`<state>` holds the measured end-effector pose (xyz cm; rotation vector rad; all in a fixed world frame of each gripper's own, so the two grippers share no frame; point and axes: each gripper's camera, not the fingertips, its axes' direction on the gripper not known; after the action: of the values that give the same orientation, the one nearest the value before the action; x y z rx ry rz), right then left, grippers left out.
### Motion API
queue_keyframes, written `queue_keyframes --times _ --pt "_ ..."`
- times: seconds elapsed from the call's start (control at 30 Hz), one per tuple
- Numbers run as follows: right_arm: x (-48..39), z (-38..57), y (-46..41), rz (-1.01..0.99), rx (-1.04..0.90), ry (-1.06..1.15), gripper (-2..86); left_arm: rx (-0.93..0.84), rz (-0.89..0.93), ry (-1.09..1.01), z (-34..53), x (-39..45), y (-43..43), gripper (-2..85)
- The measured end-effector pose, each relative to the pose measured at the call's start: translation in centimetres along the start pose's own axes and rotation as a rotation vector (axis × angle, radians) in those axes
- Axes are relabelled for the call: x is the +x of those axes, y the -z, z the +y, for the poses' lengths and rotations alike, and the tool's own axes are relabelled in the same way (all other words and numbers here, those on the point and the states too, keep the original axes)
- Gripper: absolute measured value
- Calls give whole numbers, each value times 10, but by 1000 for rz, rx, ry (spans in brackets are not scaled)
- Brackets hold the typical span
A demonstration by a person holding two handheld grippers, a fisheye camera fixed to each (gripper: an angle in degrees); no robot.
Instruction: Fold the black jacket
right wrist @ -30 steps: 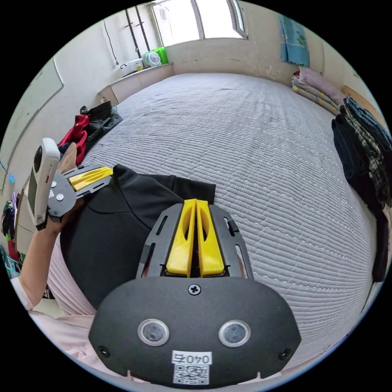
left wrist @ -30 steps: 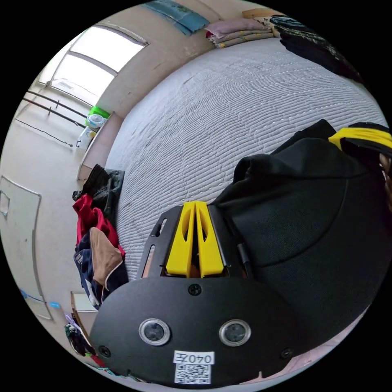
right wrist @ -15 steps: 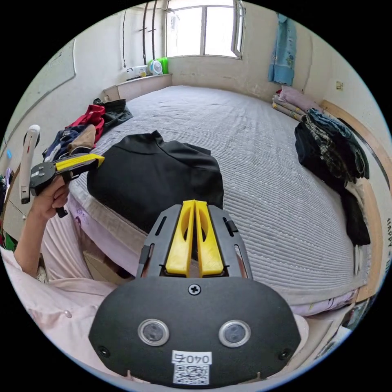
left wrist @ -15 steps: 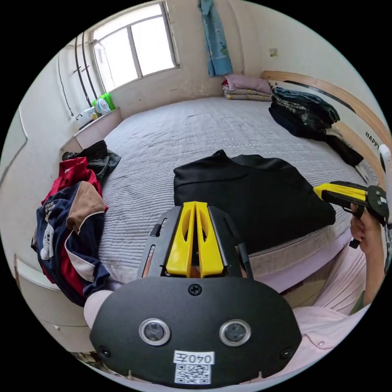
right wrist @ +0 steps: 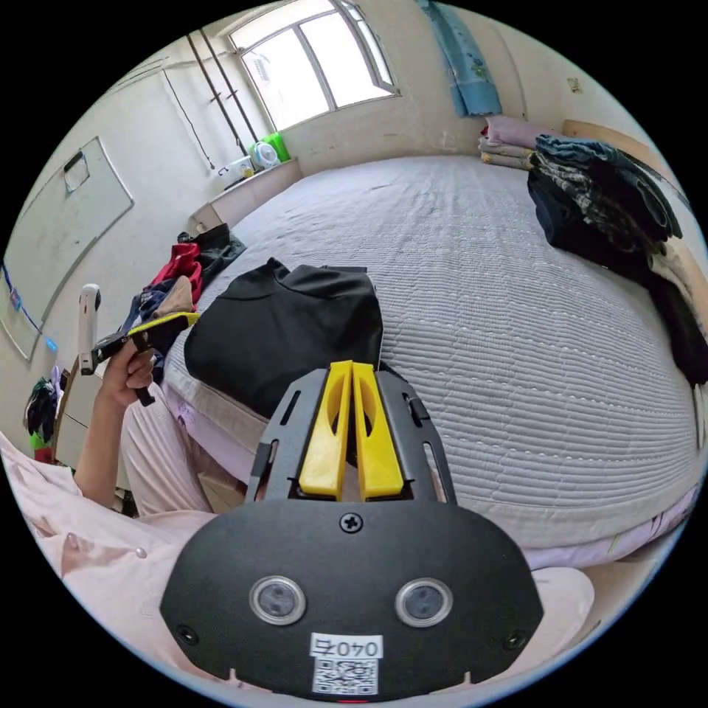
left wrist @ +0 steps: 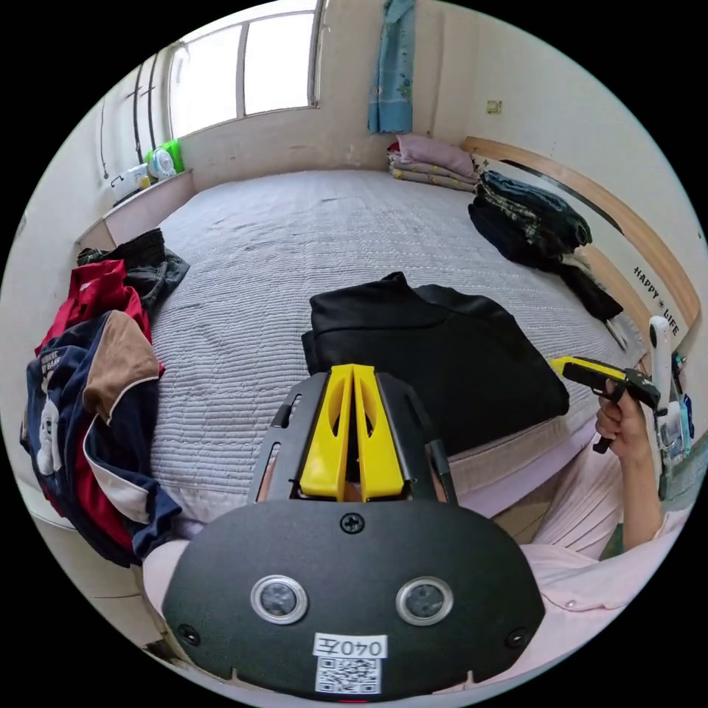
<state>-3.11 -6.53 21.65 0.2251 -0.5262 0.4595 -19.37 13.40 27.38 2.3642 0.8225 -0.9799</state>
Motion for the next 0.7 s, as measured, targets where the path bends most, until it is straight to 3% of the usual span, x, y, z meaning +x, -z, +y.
queue_keyframes --times 0.23,0.37,0.43,0.53,0.63,0.7 --pt "53 -47 49 -138 -61 -54 114 -2 112 93 -18 -59 28 -9" --pt "44 -101 30 -127 -147 8 134 -26 107 -19 -46 -44 20 -8" --pt "44 -119 20 -82 -216 9 136 -204 34 -165 -48 -31 -13 -8" --pt "49 -132 27 -90 -251 24 136 -180 -22 -229 -47 -33 -17 -5" --pt "64 -140 53 -79 -221 20 146 -50 5 -85 -63 -77 25 5" --pt "79 -145 68 -115 -196 -9 162 15 52 79 -72 -131 38 56"
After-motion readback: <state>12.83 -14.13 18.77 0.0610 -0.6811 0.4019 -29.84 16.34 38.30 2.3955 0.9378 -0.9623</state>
